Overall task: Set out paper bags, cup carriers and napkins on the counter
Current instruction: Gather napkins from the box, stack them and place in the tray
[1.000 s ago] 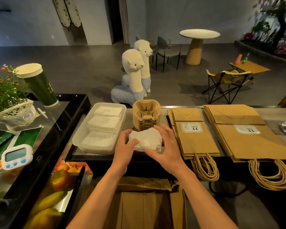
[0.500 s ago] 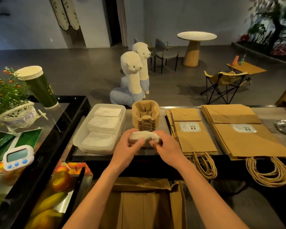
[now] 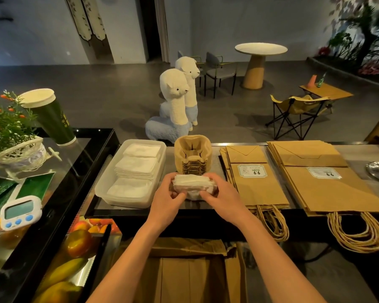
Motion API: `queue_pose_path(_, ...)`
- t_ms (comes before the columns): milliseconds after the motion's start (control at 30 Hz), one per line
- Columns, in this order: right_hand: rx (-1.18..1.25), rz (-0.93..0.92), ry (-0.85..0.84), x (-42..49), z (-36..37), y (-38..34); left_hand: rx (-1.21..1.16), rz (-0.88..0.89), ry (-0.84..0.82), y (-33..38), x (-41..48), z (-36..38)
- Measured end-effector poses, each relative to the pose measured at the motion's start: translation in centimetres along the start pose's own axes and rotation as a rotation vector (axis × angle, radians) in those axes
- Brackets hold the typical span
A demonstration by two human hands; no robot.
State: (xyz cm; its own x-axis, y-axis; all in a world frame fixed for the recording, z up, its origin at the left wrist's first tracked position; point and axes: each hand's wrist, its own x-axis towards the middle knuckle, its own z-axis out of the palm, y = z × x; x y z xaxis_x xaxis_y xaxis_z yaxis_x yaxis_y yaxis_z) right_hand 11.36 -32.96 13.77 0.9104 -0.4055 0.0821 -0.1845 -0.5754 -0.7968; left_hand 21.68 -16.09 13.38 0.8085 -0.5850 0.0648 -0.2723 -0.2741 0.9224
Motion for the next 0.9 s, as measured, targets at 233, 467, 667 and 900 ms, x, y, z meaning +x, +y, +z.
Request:
queue_pose_path(233,-0.283,-0.120,0.000,-0.1,0.1,0.2,0.082,0.020,-0.027,-0.3,0.0,0.3)
queue_pose_path(467,-0.346,-0.122,0.016,-0.3,0.1,0.4,0.141,0.031,-0.035,0.0,0.0,0.4)
queue_pose_path(667,-0.141,0.004,0.022,-0.7,0.1,0.3,0.118,0.039,0.001,0.0,-0.1,0.5)
queue_pose_path(900,-0.092,-0.051,0.167,-1.0,0.6,-0.3,0.073,0.084,0.089,0.7,-0.7,0.1)
